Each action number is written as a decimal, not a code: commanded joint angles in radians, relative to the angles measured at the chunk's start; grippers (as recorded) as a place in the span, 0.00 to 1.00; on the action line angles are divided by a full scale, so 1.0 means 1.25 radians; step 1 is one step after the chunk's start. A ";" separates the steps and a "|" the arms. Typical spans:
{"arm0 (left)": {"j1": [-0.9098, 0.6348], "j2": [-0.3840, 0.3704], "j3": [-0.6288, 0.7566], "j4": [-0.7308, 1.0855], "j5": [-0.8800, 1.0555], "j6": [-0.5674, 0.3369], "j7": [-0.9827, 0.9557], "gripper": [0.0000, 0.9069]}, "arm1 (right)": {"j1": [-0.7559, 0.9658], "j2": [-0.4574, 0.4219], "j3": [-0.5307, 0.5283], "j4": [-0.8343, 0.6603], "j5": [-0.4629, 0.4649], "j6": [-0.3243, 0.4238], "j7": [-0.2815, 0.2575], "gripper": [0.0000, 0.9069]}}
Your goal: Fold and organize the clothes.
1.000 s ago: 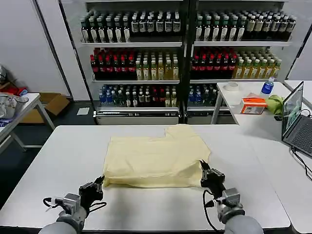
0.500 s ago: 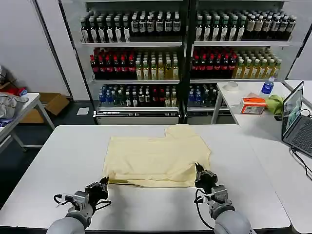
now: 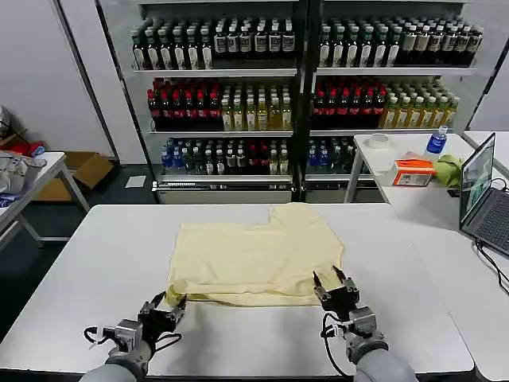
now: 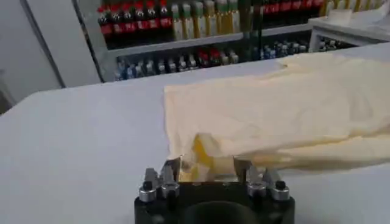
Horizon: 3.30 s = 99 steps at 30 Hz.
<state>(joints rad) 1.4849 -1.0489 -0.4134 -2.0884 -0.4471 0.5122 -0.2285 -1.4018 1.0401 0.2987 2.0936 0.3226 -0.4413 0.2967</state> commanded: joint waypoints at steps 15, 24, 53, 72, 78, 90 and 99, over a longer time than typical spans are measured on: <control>-0.070 -0.012 0.003 0.102 -0.054 -0.024 0.001 0.63 | -0.013 0.023 0.048 -0.043 0.156 -0.075 0.035 1.00; -0.080 -0.008 0.012 0.118 -0.055 -0.042 0.005 0.02 | -0.001 0.030 0.022 -0.061 0.158 -0.081 0.025 0.01; 0.028 -0.030 -0.027 0.004 -0.054 -0.042 0.023 0.02 | -0.078 0.004 0.037 0.028 0.150 -0.065 0.021 0.00; 0.298 -0.054 -0.113 -0.176 -0.017 -0.036 0.019 0.02 | -0.301 -0.117 0.108 0.182 0.114 -0.046 0.028 0.00; 0.327 -0.042 -0.130 -0.178 -0.002 -0.031 0.024 0.02 | -0.328 -0.126 0.121 0.196 0.101 -0.046 0.032 0.24; 0.336 -0.040 -0.142 -0.193 0.035 -0.014 0.043 1.00 | -0.348 -0.102 0.133 0.213 0.041 -0.054 0.019 1.00; 0.337 -0.012 -0.219 -0.243 -0.005 0.000 0.032 1.00 | -0.296 -0.107 0.203 0.261 0.089 -0.025 0.023 1.00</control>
<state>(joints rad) 1.8926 -1.0836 -0.6028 -2.3339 -0.4197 0.5037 -0.1794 -1.7890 0.9094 0.5063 2.3836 0.4138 -0.4896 0.3274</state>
